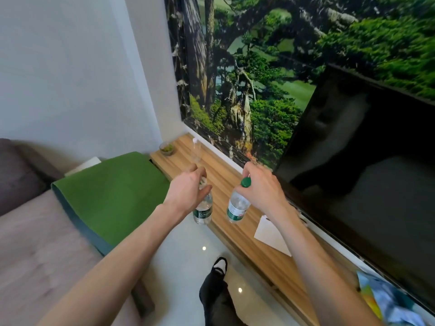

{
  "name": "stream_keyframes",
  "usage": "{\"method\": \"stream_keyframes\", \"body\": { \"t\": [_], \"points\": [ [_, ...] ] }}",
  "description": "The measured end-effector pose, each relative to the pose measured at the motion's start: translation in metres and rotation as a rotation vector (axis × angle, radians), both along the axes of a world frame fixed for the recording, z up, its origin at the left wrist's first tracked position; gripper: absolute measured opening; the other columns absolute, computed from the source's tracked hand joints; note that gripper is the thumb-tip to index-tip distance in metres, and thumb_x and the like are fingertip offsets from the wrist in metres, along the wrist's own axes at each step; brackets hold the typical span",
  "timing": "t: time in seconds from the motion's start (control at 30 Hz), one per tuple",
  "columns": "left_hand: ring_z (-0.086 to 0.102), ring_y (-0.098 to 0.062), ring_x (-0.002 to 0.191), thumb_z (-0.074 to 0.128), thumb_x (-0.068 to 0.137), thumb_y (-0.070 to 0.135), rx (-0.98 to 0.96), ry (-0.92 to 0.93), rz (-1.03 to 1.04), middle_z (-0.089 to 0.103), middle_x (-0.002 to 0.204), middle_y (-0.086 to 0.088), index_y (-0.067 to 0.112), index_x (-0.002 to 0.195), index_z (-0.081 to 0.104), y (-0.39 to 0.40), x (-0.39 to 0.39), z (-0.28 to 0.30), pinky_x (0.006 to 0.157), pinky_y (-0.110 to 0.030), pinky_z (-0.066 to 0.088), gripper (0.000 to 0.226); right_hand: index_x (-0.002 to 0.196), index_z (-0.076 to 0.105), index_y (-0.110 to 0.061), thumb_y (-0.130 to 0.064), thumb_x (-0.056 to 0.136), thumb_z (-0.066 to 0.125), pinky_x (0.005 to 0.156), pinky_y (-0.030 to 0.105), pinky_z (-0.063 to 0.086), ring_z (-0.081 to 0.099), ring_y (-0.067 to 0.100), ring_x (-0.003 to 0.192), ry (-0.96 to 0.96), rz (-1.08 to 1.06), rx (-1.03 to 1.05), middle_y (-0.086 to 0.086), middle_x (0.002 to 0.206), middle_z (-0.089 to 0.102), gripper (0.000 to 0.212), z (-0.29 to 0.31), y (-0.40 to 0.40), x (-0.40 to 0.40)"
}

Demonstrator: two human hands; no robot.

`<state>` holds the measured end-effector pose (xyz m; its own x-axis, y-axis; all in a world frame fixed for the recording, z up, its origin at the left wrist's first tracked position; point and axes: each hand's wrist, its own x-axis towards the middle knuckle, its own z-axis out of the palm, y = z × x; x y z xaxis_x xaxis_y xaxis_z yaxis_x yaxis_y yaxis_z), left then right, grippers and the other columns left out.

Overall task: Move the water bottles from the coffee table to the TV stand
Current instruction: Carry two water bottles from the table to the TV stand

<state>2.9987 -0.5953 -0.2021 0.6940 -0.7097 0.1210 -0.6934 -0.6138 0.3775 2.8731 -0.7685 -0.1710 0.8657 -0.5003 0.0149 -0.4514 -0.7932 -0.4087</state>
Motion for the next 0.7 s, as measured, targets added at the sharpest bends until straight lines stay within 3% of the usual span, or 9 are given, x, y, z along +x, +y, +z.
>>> {"method": "stream_keyframes", "body": {
  "t": [0.13,0.27,0.43,0.7],
  "points": [
    [0.064,-0.026,0.080,0.070,0.089,0.040,0.009,0.018,-0.011,0.048,0.095,0.007,0.016,0.103,0.060,-0.036,0.050,-0.016,0.066,-0.039,0.054,0.029,0.089,0.047,-0.022,-0.031,0.082,0.074,0.069,0.040,0.046,0.055,0.027,0.083,0.043,0.003,0.014,0.001,0.096,0.056,0.030,-0.016,-0.029,0.047],
    [0.063,-0.023,0.075,0.070,0.089,0.043,0.027,0.037,-0.012,0.050,0.098,0.006,0.020,0.102,0.058,-0.071,0.101,-0.034,0.065,-0.038,0.055,0.029,0.086,0.042,-0.023,-0.032,0.084,0.074,0.065,0.035,0.036,0.051,0.024,0.080,0.075,-0.016,0.032,-0.001,0.093,0.050,0.032,-0.037,-0.063,0.096],
    [0.051,-0.018,0.071,0.071,0.088,0.041,0.013,0.055,-0.037,0.050,0.097,0.006,0.021,0.099,0.055,-0.117,0.157,-0.063,0.062,-0.029,0.042,0.028,0.085,0.040,-0.024,-0.031,0.083,0.073,0.065,0.036,0.037,0.050,0.025,0.079,0.093,-0.041,0.080,-0.001,0.094,0.046,0.034,-0.064,-0.098,0.145],
    [0.051,-0.019,0.072,0.070,0.090,0.039,0.050,0.078,-0.076,0.054,0.103,0.000,0.020,0.102,0.054,-0.177,0.234,-0.117,0.063,-0.028,0.037,0.027,0.088,0.043,-0.024,-0.032,0.083,0.073,0.064,0.033,0.036,0.050,0.023,0.078,0.082,-0.116,0.109,-0.001,0.095,0.047,0.031,-0.115,-0.145,0.207]
  ]
}}
